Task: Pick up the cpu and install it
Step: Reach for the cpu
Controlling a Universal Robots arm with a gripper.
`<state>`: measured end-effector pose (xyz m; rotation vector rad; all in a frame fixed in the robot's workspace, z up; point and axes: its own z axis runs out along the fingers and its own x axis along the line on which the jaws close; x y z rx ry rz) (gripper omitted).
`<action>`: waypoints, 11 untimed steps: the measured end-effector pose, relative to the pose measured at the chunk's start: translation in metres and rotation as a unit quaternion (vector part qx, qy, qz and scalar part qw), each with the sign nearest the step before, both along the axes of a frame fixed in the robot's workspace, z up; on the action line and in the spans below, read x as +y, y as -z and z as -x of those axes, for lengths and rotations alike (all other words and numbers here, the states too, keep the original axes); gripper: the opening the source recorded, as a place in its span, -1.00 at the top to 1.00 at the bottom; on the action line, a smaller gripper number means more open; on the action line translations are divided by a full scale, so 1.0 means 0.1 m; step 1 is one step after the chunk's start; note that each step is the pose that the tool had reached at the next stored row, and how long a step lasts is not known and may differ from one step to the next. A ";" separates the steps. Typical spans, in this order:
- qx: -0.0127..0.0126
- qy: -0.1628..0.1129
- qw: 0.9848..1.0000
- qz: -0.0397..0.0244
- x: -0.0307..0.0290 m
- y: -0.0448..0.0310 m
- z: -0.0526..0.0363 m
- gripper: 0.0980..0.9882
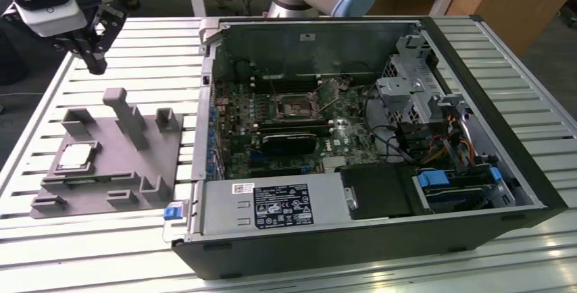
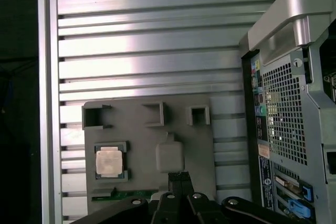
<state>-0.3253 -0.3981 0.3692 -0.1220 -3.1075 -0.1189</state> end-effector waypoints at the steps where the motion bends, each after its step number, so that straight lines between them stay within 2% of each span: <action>1: 0.000 0.000 1.000 0.000 0.000 0.001 0.009 0.98; 11: 0.001 0.000 1.000 0.000 0.000 0.008 0.101 0.98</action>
